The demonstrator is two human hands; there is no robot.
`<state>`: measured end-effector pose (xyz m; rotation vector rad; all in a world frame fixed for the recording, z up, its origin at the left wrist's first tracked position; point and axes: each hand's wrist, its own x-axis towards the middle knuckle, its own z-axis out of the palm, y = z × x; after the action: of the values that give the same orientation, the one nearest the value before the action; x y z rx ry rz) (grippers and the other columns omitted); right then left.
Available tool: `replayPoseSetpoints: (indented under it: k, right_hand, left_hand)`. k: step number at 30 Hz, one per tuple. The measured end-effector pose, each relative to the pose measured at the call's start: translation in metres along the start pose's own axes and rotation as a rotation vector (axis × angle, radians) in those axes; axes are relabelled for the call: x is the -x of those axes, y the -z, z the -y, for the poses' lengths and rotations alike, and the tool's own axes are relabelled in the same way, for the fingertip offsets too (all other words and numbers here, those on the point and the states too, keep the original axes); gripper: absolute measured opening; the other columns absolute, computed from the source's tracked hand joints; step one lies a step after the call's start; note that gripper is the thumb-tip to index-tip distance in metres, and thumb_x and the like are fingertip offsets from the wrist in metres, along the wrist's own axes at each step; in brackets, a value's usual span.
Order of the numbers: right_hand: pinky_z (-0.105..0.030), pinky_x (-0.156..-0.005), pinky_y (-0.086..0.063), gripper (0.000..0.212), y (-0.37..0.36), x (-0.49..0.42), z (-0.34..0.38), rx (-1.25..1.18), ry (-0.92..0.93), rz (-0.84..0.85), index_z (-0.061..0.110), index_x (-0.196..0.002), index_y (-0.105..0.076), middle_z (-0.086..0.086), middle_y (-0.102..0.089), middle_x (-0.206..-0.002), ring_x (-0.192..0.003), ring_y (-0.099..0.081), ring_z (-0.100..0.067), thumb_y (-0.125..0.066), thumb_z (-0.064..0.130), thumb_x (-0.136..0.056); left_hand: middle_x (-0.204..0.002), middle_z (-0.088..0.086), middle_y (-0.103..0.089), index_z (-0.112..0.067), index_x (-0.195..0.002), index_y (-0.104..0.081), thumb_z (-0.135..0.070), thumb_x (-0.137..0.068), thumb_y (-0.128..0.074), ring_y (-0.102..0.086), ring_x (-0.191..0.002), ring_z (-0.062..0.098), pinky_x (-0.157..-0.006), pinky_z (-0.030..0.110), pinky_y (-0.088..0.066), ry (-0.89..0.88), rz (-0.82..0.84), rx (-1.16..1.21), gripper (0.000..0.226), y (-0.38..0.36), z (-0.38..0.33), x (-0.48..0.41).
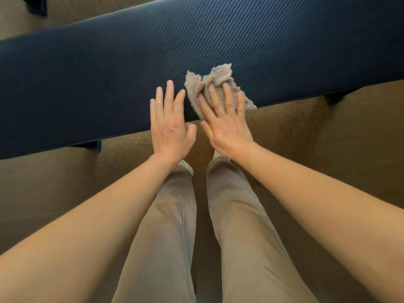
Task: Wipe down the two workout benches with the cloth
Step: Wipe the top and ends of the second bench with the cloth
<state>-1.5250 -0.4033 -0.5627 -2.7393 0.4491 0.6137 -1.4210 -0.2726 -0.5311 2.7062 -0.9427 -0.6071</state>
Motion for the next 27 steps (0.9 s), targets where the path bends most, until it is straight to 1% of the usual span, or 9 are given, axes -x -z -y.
replayPoseSetpoints:
  k: [2, 4, 6, 8, 10, 13, 18, 23, 27]
  right_hand:
    - [-0.060, -0.126, 0.004, 0.065, -0.002, -0.002, 0.019, 0.008, 0.098, 0.009, 0.027, -0.164, -0.002, -0.007, 0.004, -0.173, -0.158, 0.009, -0.037, -0.019, 0.054, -0.108]
    - [-0.057, -0.127, 0.004, 0.064, -0.001, -0.008, 0.025, 0.020, 0.214, 0.005, 0.028, -0.165, -0.007, -0.004, -0.001, -0.173, -0.159, 0.005, -0.035, -0.019, 0.053, -0.108]
    - [-0.055, -0.128, -0.001, 0.062, 0.004, -0.018, 0.016, 0.055, 0.322, 0.001, 0.029, -0.165, -0.010, -0.003, -0.005, -0.173, -0.159, 0.001, -0.033, -0.022, 0.050, -0.108]
    - [-0.052, -0.129, -0.004, 0.064, 0.012, -0.032, 0.003, 0.102, 0.388, 0.009, 0.026, -0.165, -0.006, -0.005, -0.003, -0.173, -0.159, 0.001, -0.031, -0.027, 0.048, -0.109]
    - [-0.049, -0.130, -0.003, 0.075, 0.021, -0.039, -0.009, 0.123, 0.338, 0.004, 0.020, -0.165, -0.002, -0.008, 0.002, -0.173, -0.160, 0.004, -0.030, -0.031, 0.055, -0.106]
    - [-0.045, -0.130, 0.001, 0.087, 0.030, -0.045, -0.015, 0.115, 0.260, 0.006, 0.014, -0.165, 0.002, -0.011, 0.007, -0.173, -0.159, 0.008, -0.028, -0.031, 0.065, -0.103]
    - [-0.045, -0.130, 0.004, 0.093, 0.061, -0.095, -0.030, 0.037, -0.034, 0.007, 0.014, -0.164, 0.010, -0.009, 0.014, -0.172, -0.158, 0.015, -0.027, -0.025, 0.072, -0.099]
    - [-0.050, -0.128, 0.008, 0.089, 0.084, -0.156, -0.010, 0.066, -0.111, -0.006, 0.018, -0.162, 0.015, -0.009, 0.021, -0.171, -0.157, 0.020, -0.031, -0.023, 0.069, -0.100]
    - [-0.054, -0.126, 0.011, 0.085, 0.081, -0.181, 0.038, 0.056, -0.154, -0.004, 0.019, -0.162, 0.016, -0.012, 0.022, -0.170, -0.156, 0.022, -0.036, -0.020, 0.067, -0.101]
  left_hand:
    - [-0.170, 0.016, -0.020, -0.009, -0.157, -0.033, -0.013, -0.081, -0.053, -0.014, -0.158, 0.036, -0.129, 0.052, -0.014, 0.015, 0.006, 0.021, 0.079, 0.006, 0.009, -0.001]
    - [-0.170, 0.015, -0.021, -0.009, -0.158, -0.034, -0.010, -0.086, -0.052, -0.015, -0.159, 0.033, -0.129, 0.049, -0.015, -0.026, -0.003, 0.035, 0.074, 0.012, 0.016, 0.000]
    - [-0.168, 0.015, -0.028, -0.007, -0.156, -0.038, -0.007, -0.092, -0.051, -0.021, -0.158, 0.032, -0.129, 0.047, -0.018, -0.090, -0.059, 0.029, 0.065, 0.017, 0.022, -0.003]
    - [-0.163, 0.018, -0.037, -0.002, -0.153, -0.043, -0.001, -0.095, -0.052, -0.031, -0.154, 0.032, -0.128, 0.044, -0.024, -0.194, -0.086, 0.060, 0.059, 0.019, 0.032, -0.006]
    - [-0.162, 0.020, -0.039, 0.002, -0.153, -0.042, 0.000, -0.096, -0.052, -0.034, -0.152, 0.031, -0.127, 0.042, -0.028, -0.325, -0.010, 0.090, 0.058, 0.016, 0.032, -0.011]
    - [-0.168, 0.019, -0.025, 0.000, -0.160, -0.029, -0.019, -0.103, -0.043, -0.022, -0.158, 0.030, -0.128, 0.045, -0.023, -0.410, 0.119, -0.016, 0.061, 0.012, 0.031, -0.026]
    - [-0.172, 0.019, -0.009, -0.002, -0.163, -0.014, -0.043, -0.110, -0.023, -0.006, -0.160, 0.028, -0.130, 0.045, -0.013, -0.426, 0.100, -0.189, 0.068, 0.024, 0.037, -0.091]
    - [-0.173, 0.016, 0.002, -0.004, -0.164, -0.005, -0.050, -0.110, -0.017, 0.003, -0.161, 0.027, -0.131, 0.042, -0.003, -0.444, 0.091, -0.297, 0.072, 0.045, 0.068, -0.156]
    - [-0.173, 0.014, 0.003, -0.007, -0.164, -0.001, -0.048, -0.110, -0.012, 0.005, -0.160, 0.025, -0.131, 0.041, -0.002, -0.442, 0.078, -0.299, 0.069, 0.062, 0.116, -0.162]
